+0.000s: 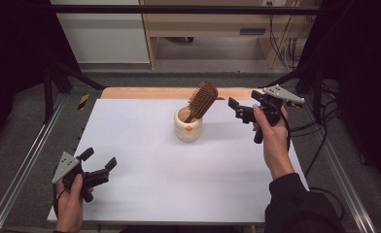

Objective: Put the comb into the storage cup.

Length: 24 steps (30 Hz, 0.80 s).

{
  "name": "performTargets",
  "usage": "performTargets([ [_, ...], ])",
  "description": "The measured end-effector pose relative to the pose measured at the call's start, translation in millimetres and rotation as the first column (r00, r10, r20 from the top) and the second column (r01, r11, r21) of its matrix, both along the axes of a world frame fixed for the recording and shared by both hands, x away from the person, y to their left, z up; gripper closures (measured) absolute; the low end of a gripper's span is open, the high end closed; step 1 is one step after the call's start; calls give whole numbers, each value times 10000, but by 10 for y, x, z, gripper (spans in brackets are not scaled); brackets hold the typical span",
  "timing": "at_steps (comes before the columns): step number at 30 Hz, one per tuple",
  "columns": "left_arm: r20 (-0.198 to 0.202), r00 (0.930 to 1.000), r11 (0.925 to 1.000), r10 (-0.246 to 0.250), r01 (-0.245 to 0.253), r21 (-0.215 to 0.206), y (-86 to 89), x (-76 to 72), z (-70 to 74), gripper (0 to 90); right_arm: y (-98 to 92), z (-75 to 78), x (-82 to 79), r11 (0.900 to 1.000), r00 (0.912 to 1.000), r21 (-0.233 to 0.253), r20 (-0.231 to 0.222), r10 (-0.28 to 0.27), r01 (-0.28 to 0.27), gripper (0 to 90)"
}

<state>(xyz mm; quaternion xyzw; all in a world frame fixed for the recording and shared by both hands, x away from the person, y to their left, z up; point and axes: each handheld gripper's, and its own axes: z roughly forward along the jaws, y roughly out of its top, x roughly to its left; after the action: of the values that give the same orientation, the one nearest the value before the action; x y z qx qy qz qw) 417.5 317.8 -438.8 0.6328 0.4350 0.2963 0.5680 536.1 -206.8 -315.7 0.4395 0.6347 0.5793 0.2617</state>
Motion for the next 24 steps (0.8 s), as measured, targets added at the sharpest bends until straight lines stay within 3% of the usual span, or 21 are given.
performTargets([
  [14, 370, 9992, 9997, 135, -142, 189, 111, -101, 17, 19, -137, 32, -221, 9985, 9995, -549, 319, 19, -2, 44],
  [24, 379, 9986, 9993, 369, -372, 71, 154, -86, -12, 18, -263, -31, -359, 9969, 9986, -783, 529, -20, 61, 37],
])
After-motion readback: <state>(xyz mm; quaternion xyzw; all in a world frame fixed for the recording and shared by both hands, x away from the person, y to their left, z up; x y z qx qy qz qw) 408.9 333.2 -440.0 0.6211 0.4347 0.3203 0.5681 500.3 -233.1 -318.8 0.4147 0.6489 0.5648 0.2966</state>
